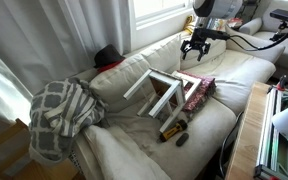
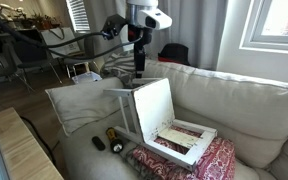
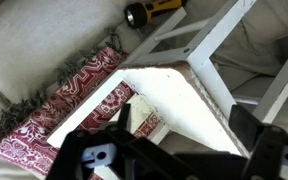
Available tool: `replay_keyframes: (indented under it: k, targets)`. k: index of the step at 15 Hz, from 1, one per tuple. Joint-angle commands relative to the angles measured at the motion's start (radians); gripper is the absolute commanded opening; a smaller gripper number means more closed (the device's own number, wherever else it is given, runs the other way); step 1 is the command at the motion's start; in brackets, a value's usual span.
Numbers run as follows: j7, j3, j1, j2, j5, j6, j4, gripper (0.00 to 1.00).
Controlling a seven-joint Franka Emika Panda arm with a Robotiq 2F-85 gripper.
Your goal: Put the chair in an upright position on the sofa
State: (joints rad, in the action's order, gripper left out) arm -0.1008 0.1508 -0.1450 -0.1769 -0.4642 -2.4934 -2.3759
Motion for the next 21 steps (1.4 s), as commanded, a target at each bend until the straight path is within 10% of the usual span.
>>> replay_keyframes:
  k: [1,8,14,21]
  targets:
    - [-0.004,-0.011,-0.011,-0.002,0.002,0.001,0.005,1.0]
    - [-0.112,0.015,-0.058,-0.217,-0.034,0.038,0.158,1.0]
    - [0.008,-0.022,-0.23,-0.492,-0.089,0.102,0.397,1.0]
    - [-0.041,-0.007,-0.186,-0.414,-0.054,0.056,0.31,1.0]
